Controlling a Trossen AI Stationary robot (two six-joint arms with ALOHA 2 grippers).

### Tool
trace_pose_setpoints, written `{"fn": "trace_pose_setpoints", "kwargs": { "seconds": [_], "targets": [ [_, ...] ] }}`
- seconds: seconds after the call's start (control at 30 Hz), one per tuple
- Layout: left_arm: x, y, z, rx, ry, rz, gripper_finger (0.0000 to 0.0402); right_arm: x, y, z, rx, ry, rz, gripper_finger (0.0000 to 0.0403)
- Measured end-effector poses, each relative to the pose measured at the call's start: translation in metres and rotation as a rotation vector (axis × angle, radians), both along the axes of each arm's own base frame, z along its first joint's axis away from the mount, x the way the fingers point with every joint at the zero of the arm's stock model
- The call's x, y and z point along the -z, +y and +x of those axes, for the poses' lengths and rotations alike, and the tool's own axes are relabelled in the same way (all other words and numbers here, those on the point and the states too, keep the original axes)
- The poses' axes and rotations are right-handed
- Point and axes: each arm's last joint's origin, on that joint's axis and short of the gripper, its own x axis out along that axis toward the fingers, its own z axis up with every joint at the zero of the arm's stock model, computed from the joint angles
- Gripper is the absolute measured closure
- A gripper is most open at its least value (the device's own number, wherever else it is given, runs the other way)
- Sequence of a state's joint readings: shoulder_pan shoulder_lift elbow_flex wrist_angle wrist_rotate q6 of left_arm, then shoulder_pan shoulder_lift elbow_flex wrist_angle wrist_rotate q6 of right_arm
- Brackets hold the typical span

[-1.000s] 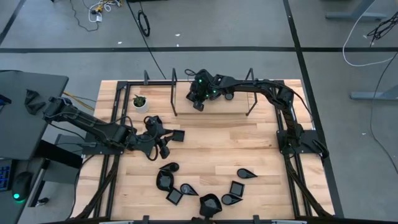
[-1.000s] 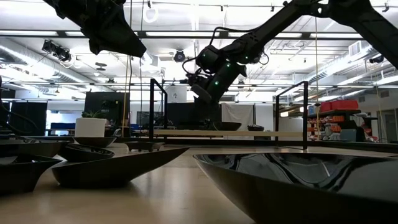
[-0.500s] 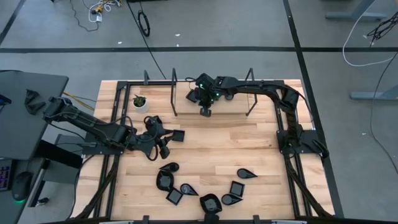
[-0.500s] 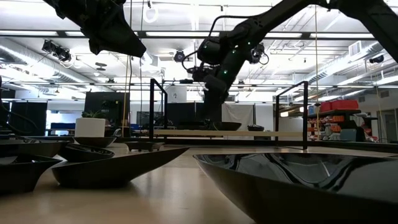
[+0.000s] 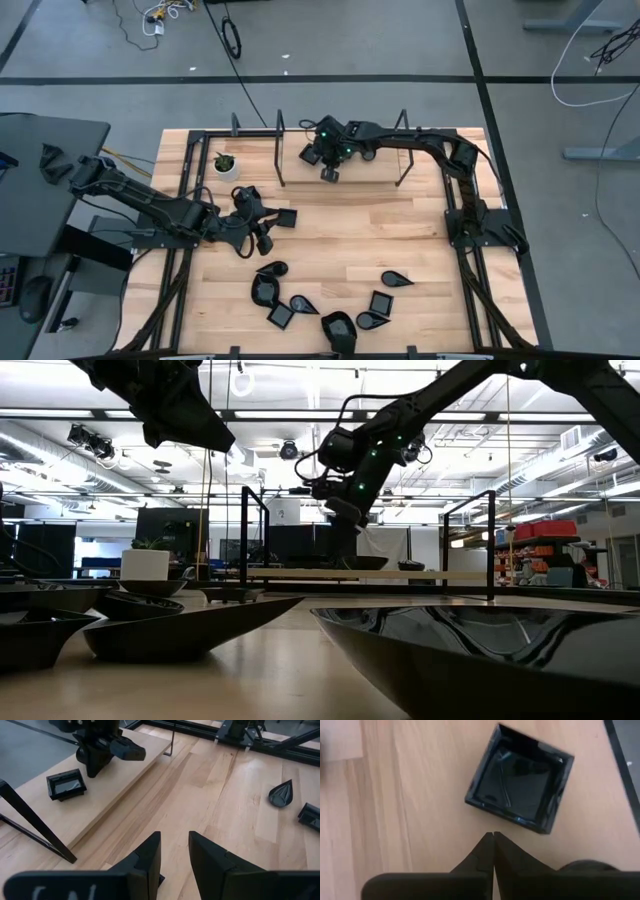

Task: Pick & Place Mini shaped plates
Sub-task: Stack the black square bowl on top of the other black square bowl on the shelf

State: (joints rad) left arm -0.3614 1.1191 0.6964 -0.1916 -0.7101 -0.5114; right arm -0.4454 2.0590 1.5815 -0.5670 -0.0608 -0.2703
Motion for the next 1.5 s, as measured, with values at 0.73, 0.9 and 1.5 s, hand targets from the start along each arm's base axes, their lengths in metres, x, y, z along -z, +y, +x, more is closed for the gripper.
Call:
{"fn": "trace_pose_setpoints", "kwargs": {
  "seconds": [0.73, 0.9, 1.5],
  "targets": [
    [0.000, 0.000, 0.000, -0.001, -0.004, -0.002, 0.0296, 0.013, -0.013, -0.003, 0.024, -0.005, 0.091, 0.0392],
    [0.000, 0.000, 0.000, -0.001, -0.006, -0.003, 0.0296, 0.013, -0.016, 0.000, 0.030, -0.039, 0.045, 0.0396],
    [0.000, 0.000, 0.000, -0.001, -0.007, -0.003, 0.0296, 0.011, -0.028, 0.009, 0.131, -0.143, -0.059, 0.0395]
  ]
}}
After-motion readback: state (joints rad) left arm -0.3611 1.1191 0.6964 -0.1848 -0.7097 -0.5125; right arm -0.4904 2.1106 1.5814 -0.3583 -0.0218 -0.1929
